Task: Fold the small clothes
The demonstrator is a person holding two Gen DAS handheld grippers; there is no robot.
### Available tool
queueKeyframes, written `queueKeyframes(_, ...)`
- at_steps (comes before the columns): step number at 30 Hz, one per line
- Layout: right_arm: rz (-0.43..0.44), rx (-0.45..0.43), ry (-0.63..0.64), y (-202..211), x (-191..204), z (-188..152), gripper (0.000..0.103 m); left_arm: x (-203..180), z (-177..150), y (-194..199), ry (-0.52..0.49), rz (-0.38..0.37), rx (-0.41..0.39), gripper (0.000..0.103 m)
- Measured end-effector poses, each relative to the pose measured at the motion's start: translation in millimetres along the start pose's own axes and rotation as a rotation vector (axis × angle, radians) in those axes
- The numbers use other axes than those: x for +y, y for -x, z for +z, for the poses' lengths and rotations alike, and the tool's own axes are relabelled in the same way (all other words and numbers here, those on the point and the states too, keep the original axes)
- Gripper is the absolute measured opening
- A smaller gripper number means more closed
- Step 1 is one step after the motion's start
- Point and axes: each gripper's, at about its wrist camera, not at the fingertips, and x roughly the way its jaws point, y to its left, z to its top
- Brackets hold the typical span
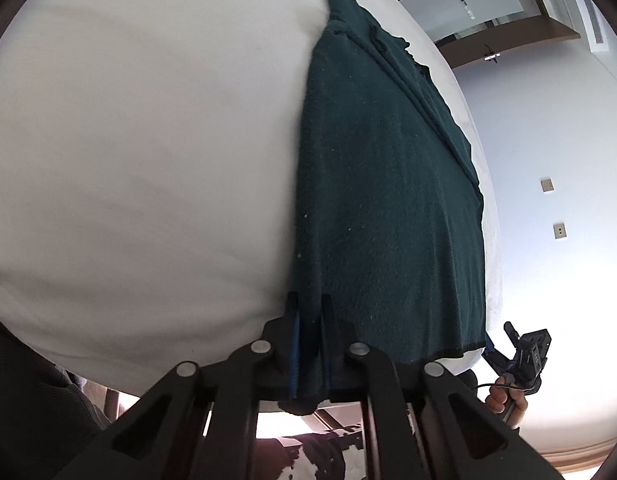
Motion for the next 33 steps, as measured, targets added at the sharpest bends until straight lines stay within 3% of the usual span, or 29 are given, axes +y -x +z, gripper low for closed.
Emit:
queueKeyframes(6,0.013,0.005,-0.017,5.9,-5.1,1.3,0.074,-1.1,-0.5,4.9,0.002,-0.005,-0.015,0.006)
queueKeyframes(16,-0.034,0.095,0.003,-3.9,-7.0,4.7,0.046,2.1,-1.5,16.5,0.034,-0.064,-0.047,0.005)
queueKeyframes(21,-0.036,0.144,0.001,-6.7,-10.1,3.1,0.039,1.0,-3.8,22.7,0.031,-0.091,-0.062,0.005)
queueKeyframes(24,-0.036,0.148,0.007,-6.1,-11.7,2.0,0.027,-0.1,-3.2,26.4,0.033,-0.108,-0.072,0.005)
queueKeyframes(25,-0.038,0.148,0.012,-5.7,-11.4,1.1,0.015,-0.9,-2.9,27.3,0.032,-0.111,-0.074,0.005)
queueKeyframes(26,-0.044,0.147,0.017,-5.7,-10.5,0.1,0.010,-1.1,-2.6,28.1,0.033,-0.114,-0.076,0.005)
queueKeyframes(33,0.049,0.072,0.040,8.7,9.9,5.5,0.008,-6.8,8.1,47.7,0.066,-0.240,-0.127,0.005)
